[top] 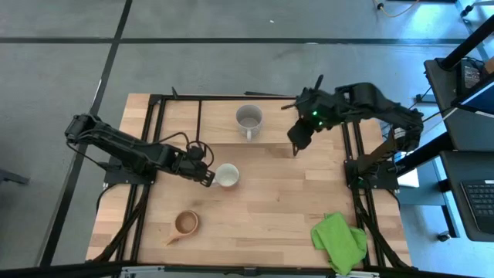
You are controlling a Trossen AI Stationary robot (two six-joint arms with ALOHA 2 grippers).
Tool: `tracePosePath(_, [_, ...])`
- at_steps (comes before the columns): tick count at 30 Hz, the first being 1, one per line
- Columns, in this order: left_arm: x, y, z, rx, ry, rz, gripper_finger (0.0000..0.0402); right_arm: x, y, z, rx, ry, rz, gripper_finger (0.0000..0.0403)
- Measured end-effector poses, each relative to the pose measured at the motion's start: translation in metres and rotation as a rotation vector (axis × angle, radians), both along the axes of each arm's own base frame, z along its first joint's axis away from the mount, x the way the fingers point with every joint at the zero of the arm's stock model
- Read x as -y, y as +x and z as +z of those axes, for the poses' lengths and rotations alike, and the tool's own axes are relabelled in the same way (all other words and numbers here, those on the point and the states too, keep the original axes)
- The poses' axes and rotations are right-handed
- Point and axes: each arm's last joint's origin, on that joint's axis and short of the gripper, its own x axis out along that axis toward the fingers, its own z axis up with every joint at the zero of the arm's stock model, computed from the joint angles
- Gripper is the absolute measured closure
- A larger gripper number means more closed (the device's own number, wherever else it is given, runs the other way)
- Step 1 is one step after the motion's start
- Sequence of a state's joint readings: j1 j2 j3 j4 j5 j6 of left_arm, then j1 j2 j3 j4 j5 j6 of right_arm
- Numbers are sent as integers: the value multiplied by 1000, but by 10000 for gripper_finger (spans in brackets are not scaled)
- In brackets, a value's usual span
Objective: Stack small to large cups/mugs on shelf
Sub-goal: Put the red mug on the shelf
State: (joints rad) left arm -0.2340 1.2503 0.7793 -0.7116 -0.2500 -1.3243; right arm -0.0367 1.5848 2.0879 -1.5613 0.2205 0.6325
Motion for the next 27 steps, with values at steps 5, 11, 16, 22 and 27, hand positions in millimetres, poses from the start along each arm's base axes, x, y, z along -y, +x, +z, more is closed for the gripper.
tracePosePath(5, [1,2,-10,51,-20,-24,401,-11,11,-19,-33,75,20,361])
tracePosePath(11, [1,3,-12,63,-5,-62,401,-23,19,-34,-51,156,15,393])
tracePosePath(16, [-1,3,-12,63,37,-72,401,-34,28,-46,-26,189,13,397])
tracePosePath(22, [-9,10,-9,116,63,-76,401,-45,40,-60,20,236,21,398])
tracePosePath(27, [-15,18,-6,185,81,-84,401,-52,46,-72,37,256,14,395])
